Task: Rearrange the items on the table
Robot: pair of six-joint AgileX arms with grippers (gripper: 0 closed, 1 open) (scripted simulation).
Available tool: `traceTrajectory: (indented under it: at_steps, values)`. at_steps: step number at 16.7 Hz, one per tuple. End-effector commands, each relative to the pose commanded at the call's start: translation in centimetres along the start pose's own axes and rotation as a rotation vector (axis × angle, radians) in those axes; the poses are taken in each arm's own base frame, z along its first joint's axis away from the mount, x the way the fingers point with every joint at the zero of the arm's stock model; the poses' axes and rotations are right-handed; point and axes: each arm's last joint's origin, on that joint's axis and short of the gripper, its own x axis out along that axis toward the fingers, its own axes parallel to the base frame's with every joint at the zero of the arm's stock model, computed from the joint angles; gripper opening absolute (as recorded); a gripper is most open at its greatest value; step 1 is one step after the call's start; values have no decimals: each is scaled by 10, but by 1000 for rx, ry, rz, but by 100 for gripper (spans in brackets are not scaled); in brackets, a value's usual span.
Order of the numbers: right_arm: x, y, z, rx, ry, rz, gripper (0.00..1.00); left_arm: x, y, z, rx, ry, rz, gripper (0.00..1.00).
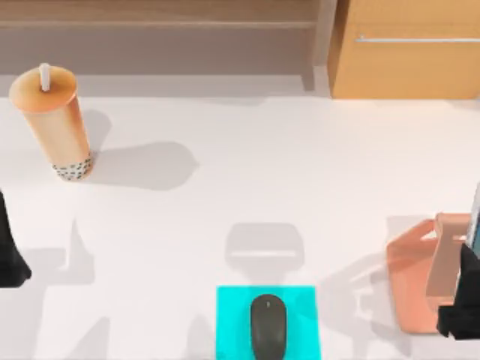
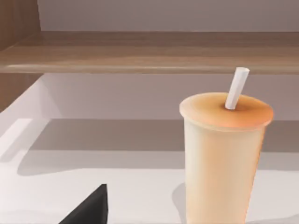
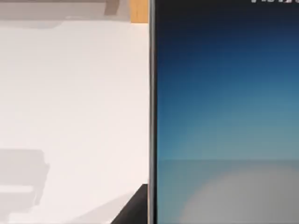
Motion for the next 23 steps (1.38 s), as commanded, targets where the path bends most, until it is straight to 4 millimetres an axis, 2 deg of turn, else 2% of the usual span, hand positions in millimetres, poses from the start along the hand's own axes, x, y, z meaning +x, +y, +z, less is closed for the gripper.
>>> traceTrajectory:
  at_steps: [7,12,15,20,23]
  values:
    - [-40,-6,54,109,-118,274,0,0,0,0,0,0,0,100]
    - [-43,-7,74,133,-174,273,0,0,0,0,0,0,0,100]
    - [-28,-4,66,107,-165,218,0,0,0,0,0,0,0,100]
    - [28,2,11,-22,-31,56,0,0,0,0,0,0,0,100]
    - [48,-1,-4,-18,1,-7,0,0,0,0,0,0,0,100]
